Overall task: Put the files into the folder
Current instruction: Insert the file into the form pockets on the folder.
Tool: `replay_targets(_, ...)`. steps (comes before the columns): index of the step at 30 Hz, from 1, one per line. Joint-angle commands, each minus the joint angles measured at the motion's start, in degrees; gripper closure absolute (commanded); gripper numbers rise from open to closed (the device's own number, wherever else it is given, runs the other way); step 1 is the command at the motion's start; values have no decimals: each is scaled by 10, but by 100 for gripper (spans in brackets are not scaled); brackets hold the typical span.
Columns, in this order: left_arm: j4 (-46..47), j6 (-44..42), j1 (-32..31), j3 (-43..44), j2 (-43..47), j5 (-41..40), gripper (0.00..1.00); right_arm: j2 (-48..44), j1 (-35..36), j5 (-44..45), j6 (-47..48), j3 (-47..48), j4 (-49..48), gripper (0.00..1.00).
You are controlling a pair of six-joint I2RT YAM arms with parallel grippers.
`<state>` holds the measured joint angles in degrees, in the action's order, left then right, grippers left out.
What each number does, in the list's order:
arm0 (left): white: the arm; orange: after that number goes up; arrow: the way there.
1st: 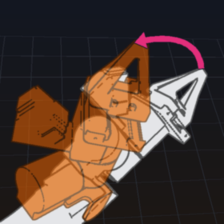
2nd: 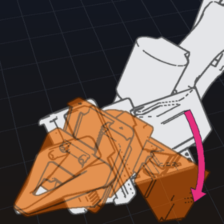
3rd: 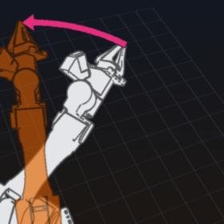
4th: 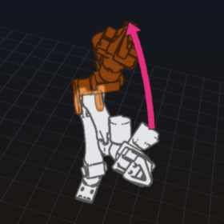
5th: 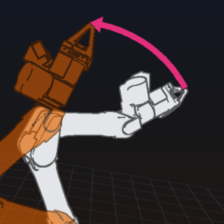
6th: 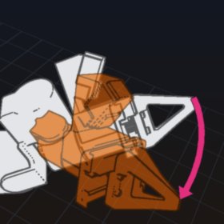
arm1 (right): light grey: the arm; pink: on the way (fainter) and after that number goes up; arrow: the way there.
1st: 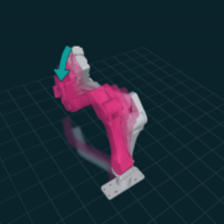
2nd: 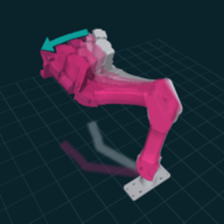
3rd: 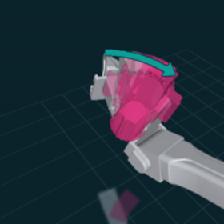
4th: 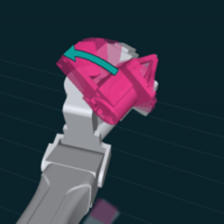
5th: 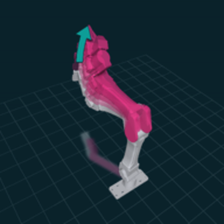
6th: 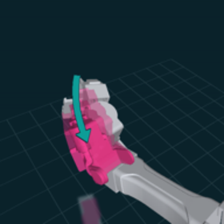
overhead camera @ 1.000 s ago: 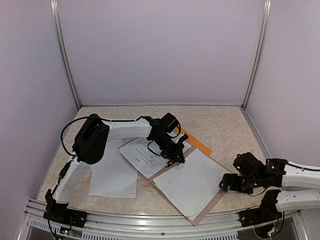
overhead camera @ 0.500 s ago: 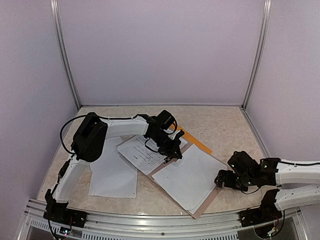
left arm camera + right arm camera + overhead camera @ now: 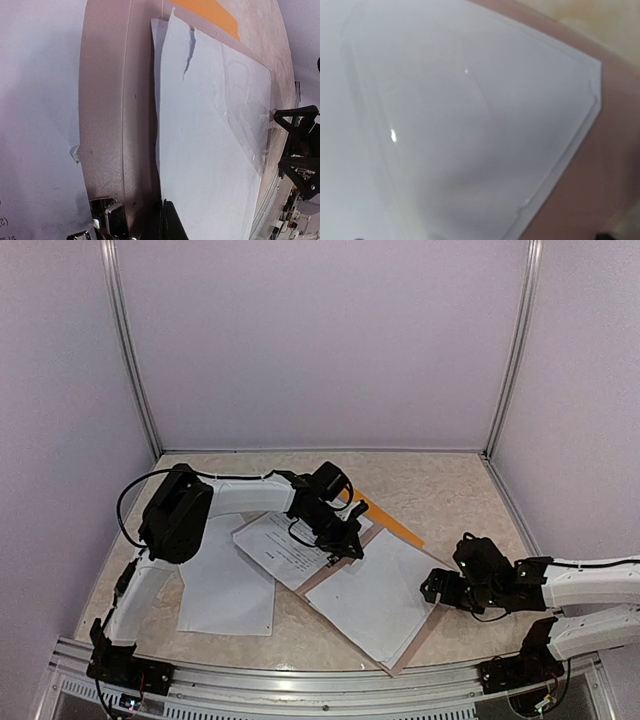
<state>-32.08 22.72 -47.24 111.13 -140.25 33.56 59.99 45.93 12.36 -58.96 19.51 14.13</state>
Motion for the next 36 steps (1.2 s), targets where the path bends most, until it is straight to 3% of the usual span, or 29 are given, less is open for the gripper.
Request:
replay_targets(1, -10, -20, -13, -12, 0, -9, 100, 5, -4, -48, -23, -41, -12, 2)
replay_targets(20, -38, -85, -25, 66, -41, -2, 100, 5, -4, -38, -13, -29, 18, 2)
replay_targets(36, -109, -95, -17, 39, -7, -122, 100, -10, -4, -22, -7, -19, 53, 2)
